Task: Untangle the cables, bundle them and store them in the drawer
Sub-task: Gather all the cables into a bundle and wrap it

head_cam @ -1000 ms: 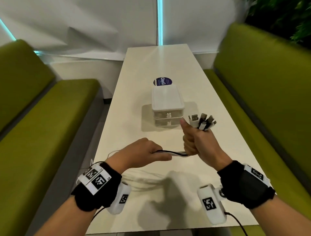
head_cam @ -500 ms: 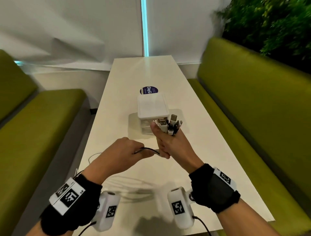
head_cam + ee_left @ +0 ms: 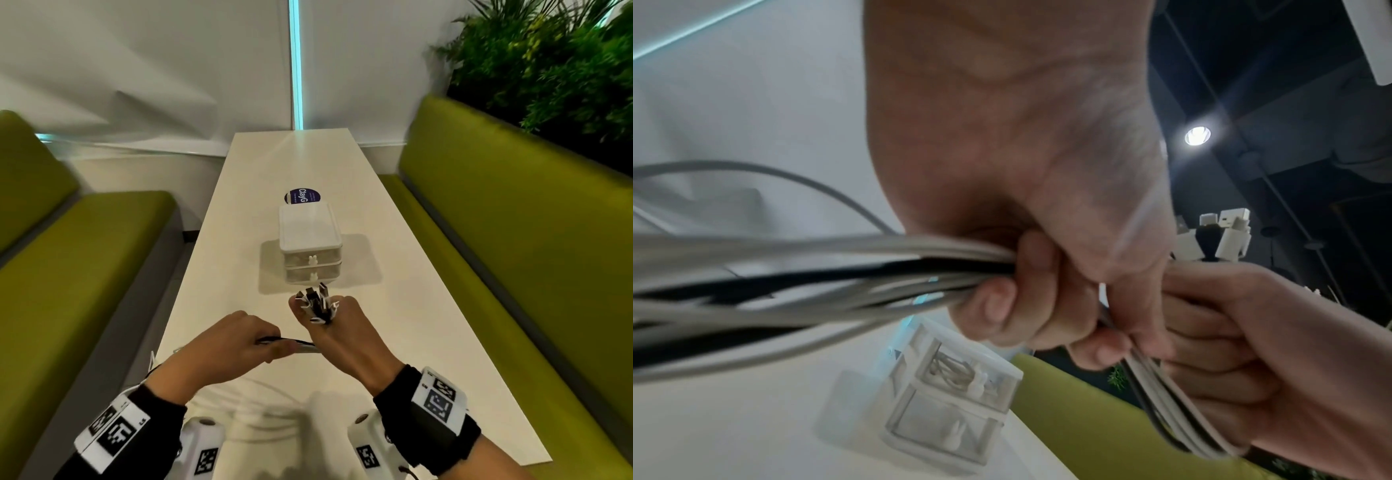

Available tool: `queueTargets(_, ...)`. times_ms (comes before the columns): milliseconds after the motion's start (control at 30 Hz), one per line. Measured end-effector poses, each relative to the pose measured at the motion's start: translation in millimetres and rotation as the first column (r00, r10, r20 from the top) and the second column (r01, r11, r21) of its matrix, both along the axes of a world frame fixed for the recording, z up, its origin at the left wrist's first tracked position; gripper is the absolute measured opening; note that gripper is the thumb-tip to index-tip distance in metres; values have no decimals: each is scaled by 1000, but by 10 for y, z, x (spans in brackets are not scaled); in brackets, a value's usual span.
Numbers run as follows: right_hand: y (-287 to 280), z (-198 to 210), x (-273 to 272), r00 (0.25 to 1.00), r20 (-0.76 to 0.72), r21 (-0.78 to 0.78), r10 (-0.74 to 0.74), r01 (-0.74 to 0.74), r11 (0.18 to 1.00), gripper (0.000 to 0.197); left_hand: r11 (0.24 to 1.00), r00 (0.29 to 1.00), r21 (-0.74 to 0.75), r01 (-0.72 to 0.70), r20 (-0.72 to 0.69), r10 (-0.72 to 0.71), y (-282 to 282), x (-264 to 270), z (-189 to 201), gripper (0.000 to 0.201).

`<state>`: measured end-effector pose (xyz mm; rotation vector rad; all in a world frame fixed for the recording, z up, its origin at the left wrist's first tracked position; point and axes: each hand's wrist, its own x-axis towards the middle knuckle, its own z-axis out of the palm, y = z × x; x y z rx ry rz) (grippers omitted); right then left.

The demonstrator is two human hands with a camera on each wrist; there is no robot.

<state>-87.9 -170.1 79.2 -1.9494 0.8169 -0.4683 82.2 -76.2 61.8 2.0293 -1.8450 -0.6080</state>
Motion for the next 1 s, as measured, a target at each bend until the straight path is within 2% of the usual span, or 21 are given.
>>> queueTargets(100, -21, 16, 76, 999, -44, -109, 25, -30, 994, 52, 1000, 997, 7, -21, -72, 21, 17, 117, 55, 55)
queueTargets(233, -101, -81, 187, 997, -63, -129, 37, -45, 991, 44, 998, 989, -6, -70, -131, 68, -20, 111, 31, 45)
queueTargets(333, -103, -97, 276, 989, -96, -86, 114, -122, 989, 41, 991, 981, -83, -109, -167, 94, -118, 60, 100, 29)
queueTargets(400, -99, -86, 310, 985, -89, -56, 148, -153, 987, 48, 985, 979, -122, -125, -177, 102, -151, 57, 162, 16)
queueTargets(500, -97, -69, 318, 992, -24, -34, 124, -124, 992, 57, 979, 978, -167, -115, -194, 82, -162, 1, 232, 18)
queueTargets(600, -67, -79, 306, 994, 5, -86, 109, -108, 990, 52, 977, 985, -192, -89, -165, 57, -180, -21, 232, 40)
queueTargets(667, -38, -84, 293, 991, 25, -90, 130, -127, 988, 51, 981, 989, -173, -90, -130, 68, -176, -8, 220, 26)
queueTargets(700, -23, -81, 284, 989, 31, -82, 143, -140, 987, 52, 982, 988, -156, -105, -132, 85, -163, 0, 216, 15)
queueTargets(733, -23, -103, 281, 988, 33, -72, 153, -150, 986, 55, 984, 985, -138, -113, -142, 93, -147, 13, 209, 15)
queueTargets(800, -25, -136, 284, 983, 24, -21, 180, -180, 983, 61, 987, 986, -122, -104, -141, 86, -121, 28, 204, 26)
queueTargets(933, -62, -165, 277, 954, 39, 150, 297, -300, 942, 66, 991, 996, -99, -94, -5, 94, -106, 63, 234, 17)
queueTargets(1000, -64, -145, 233, 935, 56, 235, 350, -353, 906, 61, 993, 994, -74, -92, 47, 96, -113, 59, 253, 15)
